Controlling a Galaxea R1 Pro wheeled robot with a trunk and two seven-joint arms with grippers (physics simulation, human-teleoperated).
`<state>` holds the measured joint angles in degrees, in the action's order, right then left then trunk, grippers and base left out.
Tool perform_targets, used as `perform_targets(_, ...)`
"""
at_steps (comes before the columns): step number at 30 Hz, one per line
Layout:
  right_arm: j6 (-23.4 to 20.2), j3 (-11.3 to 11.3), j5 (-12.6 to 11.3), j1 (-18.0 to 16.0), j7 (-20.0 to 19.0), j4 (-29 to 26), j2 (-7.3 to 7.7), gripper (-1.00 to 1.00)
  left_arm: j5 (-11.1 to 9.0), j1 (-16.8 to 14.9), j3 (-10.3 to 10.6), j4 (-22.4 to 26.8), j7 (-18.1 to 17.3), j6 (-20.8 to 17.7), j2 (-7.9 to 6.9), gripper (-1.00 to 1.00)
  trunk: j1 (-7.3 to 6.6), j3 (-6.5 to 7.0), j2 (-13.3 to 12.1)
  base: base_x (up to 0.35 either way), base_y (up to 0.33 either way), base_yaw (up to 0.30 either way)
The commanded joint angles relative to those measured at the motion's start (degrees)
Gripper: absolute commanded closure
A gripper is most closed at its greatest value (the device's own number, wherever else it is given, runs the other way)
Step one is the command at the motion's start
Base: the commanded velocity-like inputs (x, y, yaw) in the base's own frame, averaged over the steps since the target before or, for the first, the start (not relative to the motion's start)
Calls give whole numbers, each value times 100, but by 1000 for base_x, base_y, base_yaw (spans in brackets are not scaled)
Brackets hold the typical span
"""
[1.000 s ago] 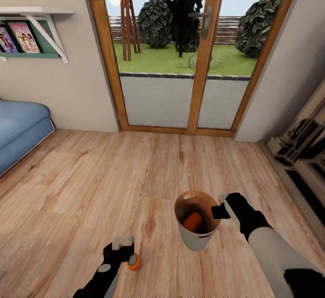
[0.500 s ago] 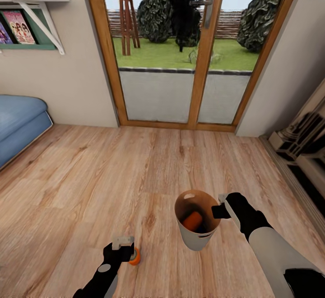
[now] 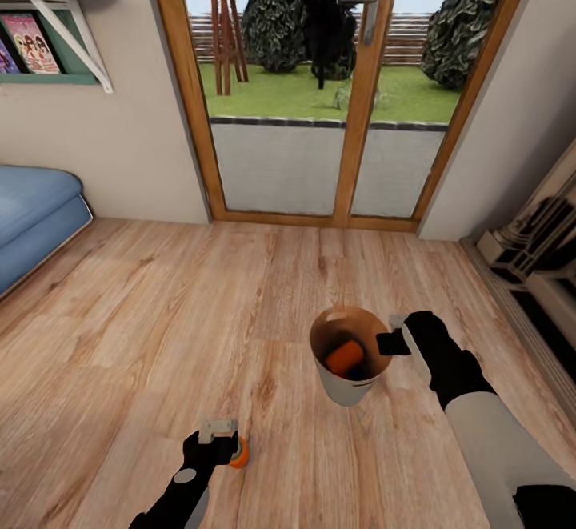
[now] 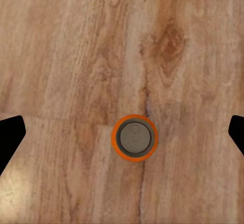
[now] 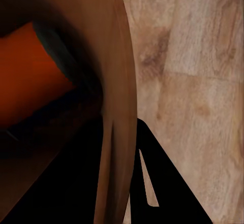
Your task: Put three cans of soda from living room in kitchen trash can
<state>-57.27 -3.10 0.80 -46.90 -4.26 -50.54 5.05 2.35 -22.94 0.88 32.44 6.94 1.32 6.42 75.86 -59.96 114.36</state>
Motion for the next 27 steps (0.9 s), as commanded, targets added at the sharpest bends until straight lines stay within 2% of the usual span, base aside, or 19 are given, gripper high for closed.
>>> perform_targets(1,-12,3,-99,-2,-22,-32,13,100,-1,0,0,0,0,0,0,-100,0,0,0,0,0,0)
perform_targets(4,-40,7,-112,-26,-22,-128,185,100,0,0,0,0,0,0,0,-100,0,0,0,0,0,0)
perform_targets(7,-46,10,-114,-98,-22,-146,229,100,0,0,0,0,0,0,0,-100,22,-18,40,0,0,0)
perform_targets(14,-56,11,-121,-180,-22,-382,257,100,2,0,0,-1,0,0,0,-100,175,-158,321,0,0,0)
perform_targets(27,-56,11,-133,-189,-22,-558,252,100,2,0,0,-12,0,6,-1,-100,461,-504,843,0,0,0)
